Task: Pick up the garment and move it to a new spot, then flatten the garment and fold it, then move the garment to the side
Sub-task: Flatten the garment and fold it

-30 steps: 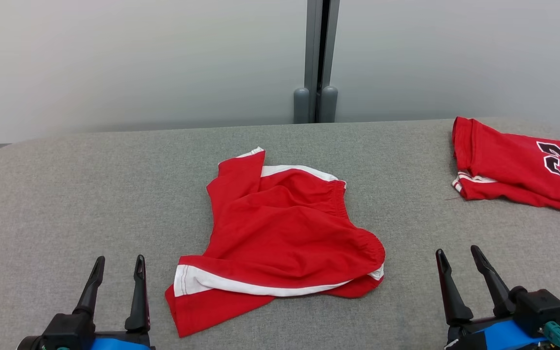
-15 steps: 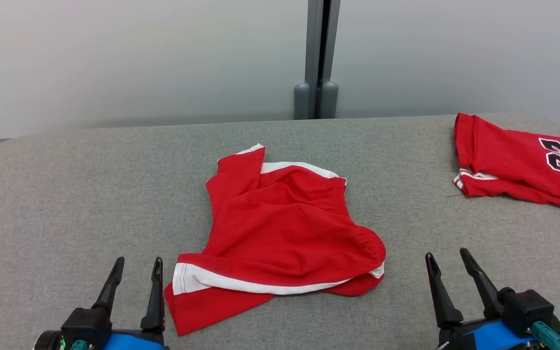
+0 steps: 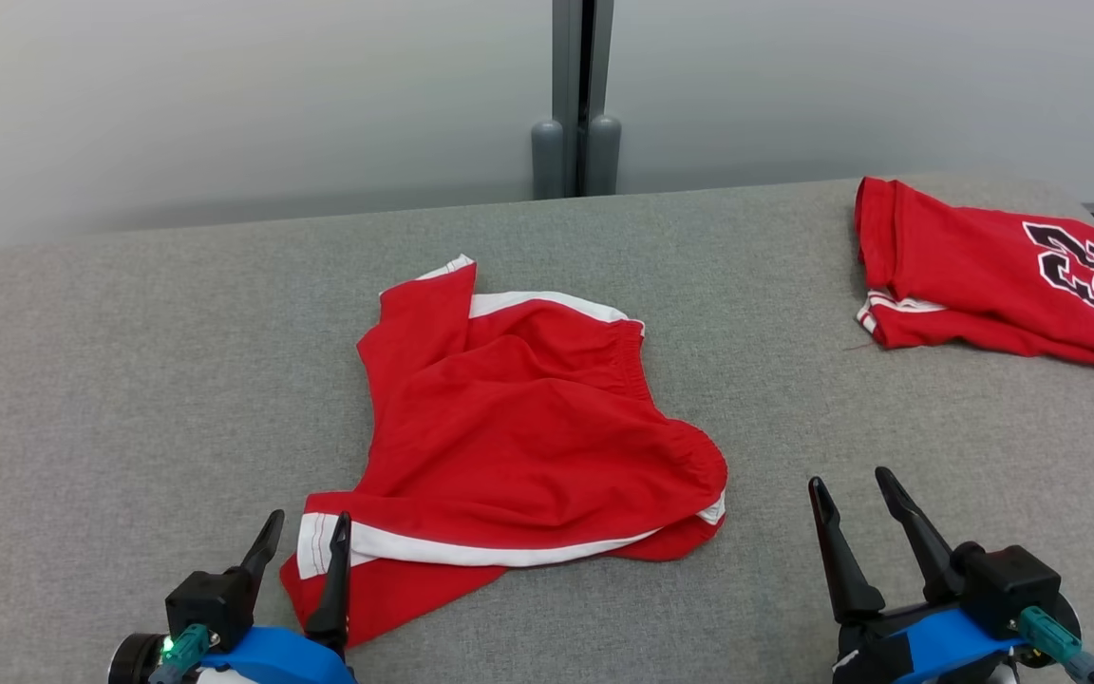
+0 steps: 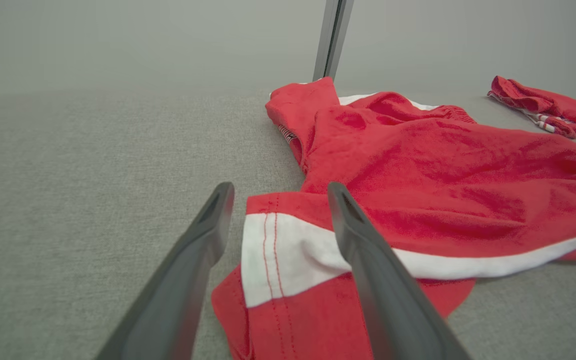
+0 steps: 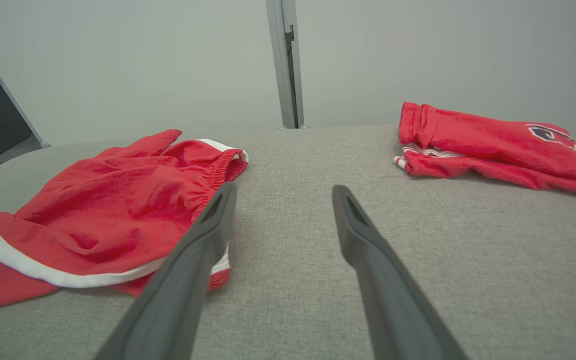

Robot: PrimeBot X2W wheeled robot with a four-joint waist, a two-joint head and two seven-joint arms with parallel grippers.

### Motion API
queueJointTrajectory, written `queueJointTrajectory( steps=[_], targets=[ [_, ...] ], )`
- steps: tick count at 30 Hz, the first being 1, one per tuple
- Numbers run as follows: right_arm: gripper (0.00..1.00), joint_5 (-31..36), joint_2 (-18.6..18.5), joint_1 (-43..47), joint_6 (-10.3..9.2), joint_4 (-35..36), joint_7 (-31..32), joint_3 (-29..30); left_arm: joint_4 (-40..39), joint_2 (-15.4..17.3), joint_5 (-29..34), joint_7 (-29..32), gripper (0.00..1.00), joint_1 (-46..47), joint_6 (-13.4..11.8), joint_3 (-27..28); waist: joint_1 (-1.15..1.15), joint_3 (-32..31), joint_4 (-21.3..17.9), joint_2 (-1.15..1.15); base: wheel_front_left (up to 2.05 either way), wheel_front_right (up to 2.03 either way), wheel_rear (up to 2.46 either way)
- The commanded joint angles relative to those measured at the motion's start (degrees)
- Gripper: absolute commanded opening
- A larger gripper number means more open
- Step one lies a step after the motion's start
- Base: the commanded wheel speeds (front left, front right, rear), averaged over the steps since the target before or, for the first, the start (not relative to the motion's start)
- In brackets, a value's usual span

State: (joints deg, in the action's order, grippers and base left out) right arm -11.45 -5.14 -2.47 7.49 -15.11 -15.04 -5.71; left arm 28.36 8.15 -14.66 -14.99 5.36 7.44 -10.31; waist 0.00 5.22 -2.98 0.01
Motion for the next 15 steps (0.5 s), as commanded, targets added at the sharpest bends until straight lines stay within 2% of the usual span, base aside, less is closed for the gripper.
queueJointTrajectory(
  steps=[1,10,15],
  targets=[
    [1.0,-0.1,0.1,-1.0,0.01,-0.1,-0.2,0.0,1.3,0.3,-0.9,-0.3,1.0,1.0,0.1,-0.3,0.0,0.4,-0.1,-0.01,0.0,0.0,0.0],
    [1.0,0.2,0.3,-1.8,0.01,0.1,-0.2,0.2,8.5,0.8,-6.3,-0.3,1.0,4.0,0.1,-1.2,0.0,2.4,-0.8,-0.01,0.0,0.0,0.0],
    [1.0,0.1,0.5,-2.2,0.01,-0.1,-0.2,-0.1,9.4,1.0,-8.3,-0.3,1.0,4.7,0.1,-3.0,0.0,2.7,-0.9,-0.01,0.0,0.0,0.0]
  ],
)
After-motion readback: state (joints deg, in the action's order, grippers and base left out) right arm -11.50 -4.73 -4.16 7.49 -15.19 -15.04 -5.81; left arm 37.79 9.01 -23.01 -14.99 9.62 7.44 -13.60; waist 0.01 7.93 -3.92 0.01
